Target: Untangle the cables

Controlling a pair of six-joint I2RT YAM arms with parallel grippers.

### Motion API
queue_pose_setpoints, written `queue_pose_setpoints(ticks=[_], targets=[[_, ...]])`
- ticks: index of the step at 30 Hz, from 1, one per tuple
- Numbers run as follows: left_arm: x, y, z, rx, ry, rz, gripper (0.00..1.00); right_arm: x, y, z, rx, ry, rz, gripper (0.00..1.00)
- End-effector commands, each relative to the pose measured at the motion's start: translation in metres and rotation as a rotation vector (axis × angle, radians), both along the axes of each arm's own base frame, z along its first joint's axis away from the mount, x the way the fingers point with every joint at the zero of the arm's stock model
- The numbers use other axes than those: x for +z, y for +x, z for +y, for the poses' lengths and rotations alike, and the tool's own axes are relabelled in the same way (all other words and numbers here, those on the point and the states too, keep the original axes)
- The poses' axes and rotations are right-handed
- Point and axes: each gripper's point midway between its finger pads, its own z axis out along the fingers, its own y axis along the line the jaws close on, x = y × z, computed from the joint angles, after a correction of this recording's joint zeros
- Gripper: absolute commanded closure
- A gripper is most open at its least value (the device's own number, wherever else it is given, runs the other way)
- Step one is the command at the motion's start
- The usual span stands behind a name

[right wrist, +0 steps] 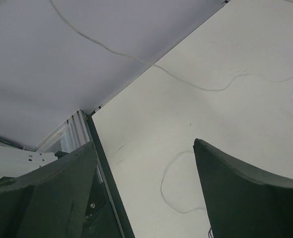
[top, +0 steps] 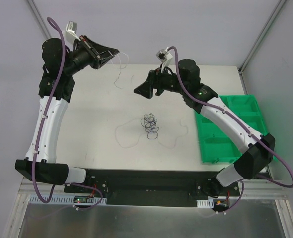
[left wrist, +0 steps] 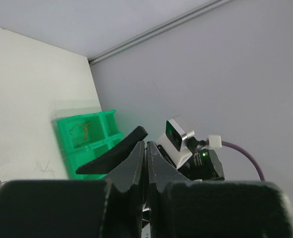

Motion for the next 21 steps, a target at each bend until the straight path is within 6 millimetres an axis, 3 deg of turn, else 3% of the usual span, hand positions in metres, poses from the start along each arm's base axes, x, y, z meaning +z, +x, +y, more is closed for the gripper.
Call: queue_pose_setpoints(ticks=[1, 11, 18, 19, 21], targets=[[0.019, -0.021, -0.01, -0.075, -0.035, -0.045, 1.0, 0.042, -0.004, 0.017, 0.069, 0.111, -0.078, 0.18], [0.009, -0.022, -0.024, -0.113, -0.061, 0.016, 1.0, 0.063, -0.005, 0.046, 0.097, 0.181, -0.096, 0.22], [-0.006, -0.025, -0.027, -0.124, -0.073, 0.068, 1.0, 0.073, 0.004, 0.047, 0.042, 0.205, -0.105, 0.28], [-0.008, -0.025, -0.028, -0.127, -0.073, 0.074, 1.0, 0.074, 0.004, 0.047, 0.042, 0.207, -0.105, 0.32], [-0.012, -0.024, -0.028, -0.128, -0.071, 0.085, 1.0, 0.073, 0.002, 0.048, 0.057, 0.206, -0.095, 0.52]])
